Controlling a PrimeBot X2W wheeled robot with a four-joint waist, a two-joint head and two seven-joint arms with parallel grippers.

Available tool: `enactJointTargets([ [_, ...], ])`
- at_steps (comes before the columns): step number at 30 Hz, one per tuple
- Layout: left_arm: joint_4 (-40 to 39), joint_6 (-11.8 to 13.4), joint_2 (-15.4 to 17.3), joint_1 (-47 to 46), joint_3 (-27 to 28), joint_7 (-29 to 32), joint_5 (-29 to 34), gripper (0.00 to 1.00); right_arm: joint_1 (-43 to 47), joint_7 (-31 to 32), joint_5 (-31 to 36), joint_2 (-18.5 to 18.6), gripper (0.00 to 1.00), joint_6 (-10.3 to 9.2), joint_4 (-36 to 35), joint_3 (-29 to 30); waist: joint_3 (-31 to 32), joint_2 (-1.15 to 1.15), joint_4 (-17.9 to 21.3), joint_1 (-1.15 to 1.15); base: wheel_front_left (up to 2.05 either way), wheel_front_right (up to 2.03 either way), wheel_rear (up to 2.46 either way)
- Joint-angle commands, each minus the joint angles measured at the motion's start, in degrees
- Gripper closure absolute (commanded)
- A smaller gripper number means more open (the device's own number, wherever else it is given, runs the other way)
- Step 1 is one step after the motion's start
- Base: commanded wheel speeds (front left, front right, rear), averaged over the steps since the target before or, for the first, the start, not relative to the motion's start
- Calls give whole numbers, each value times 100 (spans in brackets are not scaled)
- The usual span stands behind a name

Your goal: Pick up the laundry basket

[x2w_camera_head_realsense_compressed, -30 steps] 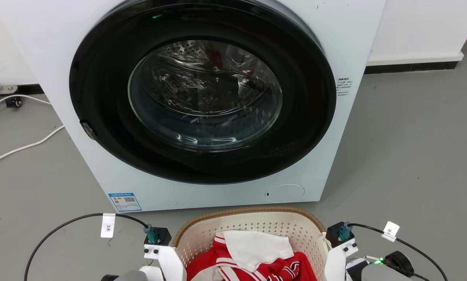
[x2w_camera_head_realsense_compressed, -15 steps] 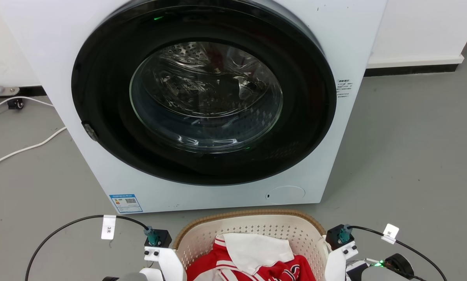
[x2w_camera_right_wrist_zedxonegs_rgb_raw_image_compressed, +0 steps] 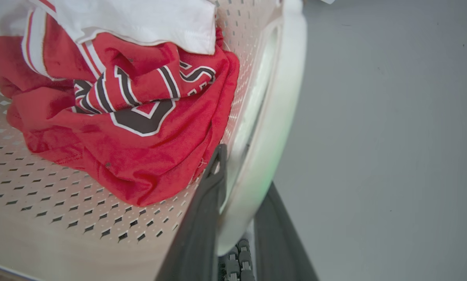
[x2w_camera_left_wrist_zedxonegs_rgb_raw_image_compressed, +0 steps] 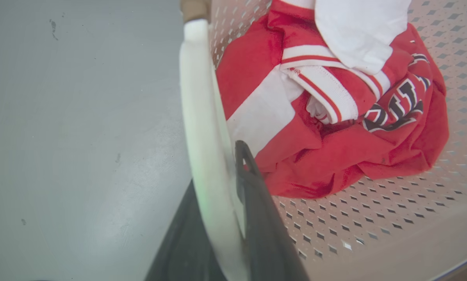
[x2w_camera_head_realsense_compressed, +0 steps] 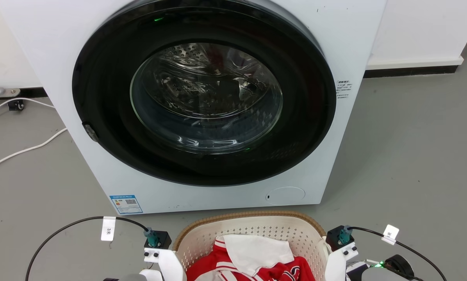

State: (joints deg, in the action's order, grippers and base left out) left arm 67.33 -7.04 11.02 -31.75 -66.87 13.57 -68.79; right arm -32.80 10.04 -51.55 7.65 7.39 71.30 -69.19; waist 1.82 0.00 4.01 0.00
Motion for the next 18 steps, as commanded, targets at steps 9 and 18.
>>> enactJointTargets([
  [9, -27, -76, -9, -162, -116, -71, -110, 100, -89, -47, -108, 20, 100, 18, 29, -150, -9, 0, 9, 0, 0, 0, 0],
  [18, -27, -77, -6, -170, -203, -91, -205, 100, -83, -67, -192, 11, 100, 18, 40, -227, -2, 0, 8, 0, 0, 0, 0],
])
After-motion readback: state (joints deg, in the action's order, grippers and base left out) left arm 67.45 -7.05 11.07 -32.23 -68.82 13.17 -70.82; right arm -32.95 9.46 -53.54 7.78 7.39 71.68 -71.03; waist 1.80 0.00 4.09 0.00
